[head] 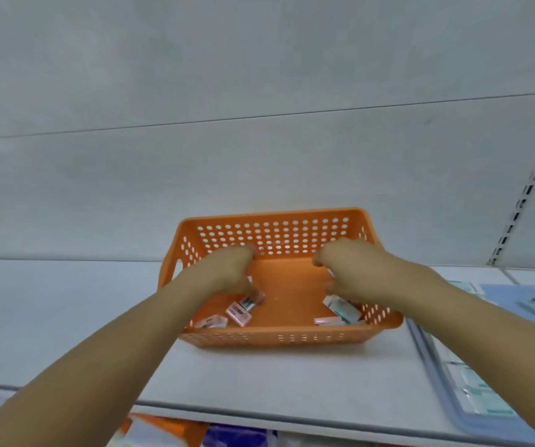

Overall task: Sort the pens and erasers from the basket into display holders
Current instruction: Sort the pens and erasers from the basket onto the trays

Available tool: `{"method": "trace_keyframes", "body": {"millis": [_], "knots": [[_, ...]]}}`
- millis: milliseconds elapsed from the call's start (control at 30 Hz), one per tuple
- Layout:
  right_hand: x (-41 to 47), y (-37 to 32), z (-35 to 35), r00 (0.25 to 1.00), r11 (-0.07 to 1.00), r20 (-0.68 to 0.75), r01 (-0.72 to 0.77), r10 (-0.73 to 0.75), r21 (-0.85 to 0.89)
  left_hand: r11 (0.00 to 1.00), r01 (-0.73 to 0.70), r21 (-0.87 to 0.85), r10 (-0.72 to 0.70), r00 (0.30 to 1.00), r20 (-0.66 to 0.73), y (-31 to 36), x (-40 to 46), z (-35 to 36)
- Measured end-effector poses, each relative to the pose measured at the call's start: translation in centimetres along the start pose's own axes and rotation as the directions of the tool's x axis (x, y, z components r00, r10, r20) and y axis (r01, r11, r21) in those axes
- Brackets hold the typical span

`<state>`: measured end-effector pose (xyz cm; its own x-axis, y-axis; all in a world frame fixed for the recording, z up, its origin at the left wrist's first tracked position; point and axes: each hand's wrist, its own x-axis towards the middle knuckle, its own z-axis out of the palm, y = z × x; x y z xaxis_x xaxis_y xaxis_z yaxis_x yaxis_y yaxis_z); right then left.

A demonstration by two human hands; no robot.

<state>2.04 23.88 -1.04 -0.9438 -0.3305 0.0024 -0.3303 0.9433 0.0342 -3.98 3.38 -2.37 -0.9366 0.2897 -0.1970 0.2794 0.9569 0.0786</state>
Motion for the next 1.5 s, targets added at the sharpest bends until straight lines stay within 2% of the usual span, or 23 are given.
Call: {"method": "trace_keyframes", "body": {"millis": [100,167,300,400,500,567,700,767,867,967,1067,1200,1233,1300,1367,1400,1500], "knots": [[1.7,-1.1,1.0,0.958,0.979,0.257,-0.077,0.124,-0.187,0.994,-0.024,0.104,0.025,1.000,-0.006,-0.2,0.8,1.1],[2.3,-1.8,1.4,0.921,0.959,0.352,-0.067,0.165,-0.275,0.999,-0.014,0.051,0.014,1.000,0.006,-0.4,0.9,1.8],[2.7,-1.7,1.6,0.916,0.960,0.366,-0.066,0.166,-0.272,0.995,0.012,-0.101,-0.004,0.997,0.083,-0.8,0.8,2.0],[2.6,-1.4,1.8,0.905,0.952,0.397,-0.030,0.155,-0.303,0.994,-0.028,-0.108,0.037,0.996,0.084,-0.7,0.7,2.1],[2.6,-0.8,2.2,0.918,0.958,0.385,0.014,0.101,-0.285,0.995,-0.073,-0.070,0.075,0.996,0.037,-0.4,0.7,2.1],[2.5,-0.3,2.2,0.924,0.968,0.379,0.048,0.051,-0.248,0.991,-0.086,-0.105,0.088,0.996,0.020,-0.3,0.7,1.5],[2.3,0.3,2.2,0.942,0.970,0.335,0.114,-0.037,-0.214,0.955,-0.148,-0.257,0.183,0.976,0.119,-0.9,0.1,0.1],[2.3,0.5,2.3,0.951,0.973,0.304,0.113,-0.047,-0.202,0.947,-0.196,-0.253,0.239,0.959,0.154,-1.2,-0.3,-0.2],[2.4,0.5,2.1,0.964,0.978,0.259,0.107,-0.059,-0.176,0.965,-0.208,-0.158,0.237,0.951,0.197,-1.4,-0.6,-0.2],[2.4,0.5,2.2,0.971,0.977,0.221,0.128,-0.088,-0.173,0.978,-0.200,0.050,0.178,0.940,0.291,-1.7,-0.7,0.4],[2.3,0.5,2.4,0.973,0.977,0.206,0.139,-0.103,-0.165,0.965,-0.227,0.131,0.187,0.945,0.267,-1.8,-0.5,1.5],[2.2,0.5,2.3,0.975,0.973,0.185,0.153,-0.121,-0.172,0.971,-0.233,0.052,0.217,0.954,0.208,-2.6,-0.2,1.6],[2.1,0.6,2.3,0.976,0.973,0.181,0.156,-0.124,-0.172,0.972,-0.235,-0.009,0.233,0.954,0.187,-2.8,-0.2,1.3],[2.1,0.6,2.5,0.977,0.971,0.167,0.163,-0.134,-0.173,0.943,-0.228,-0.243,0.271,0.949,0.161,-2.8,-0.4,0.8],[2.1,0.6,2.5,0.978,0.971,0.157,0.166,-0.139,-0.172,0.890,-0.216,-0.402,0.323,0.920,0.220,-2.1,-0.5,0.6],[2.1,0.6,2.5,0.978,0.971,0.158,0.166,-0.139,-0.170,0.895,-0.223,-0.386,0.338,0.903,0.264,-1.7,-0.5,0.7],[2.1,0.6,2.3,0.977,0.973,0.159,0.168,-0.143,-0.156,0.942,-0.276,-0.192,0.328,0.880,0.343,-0.4,-0.2,1.8]]}}
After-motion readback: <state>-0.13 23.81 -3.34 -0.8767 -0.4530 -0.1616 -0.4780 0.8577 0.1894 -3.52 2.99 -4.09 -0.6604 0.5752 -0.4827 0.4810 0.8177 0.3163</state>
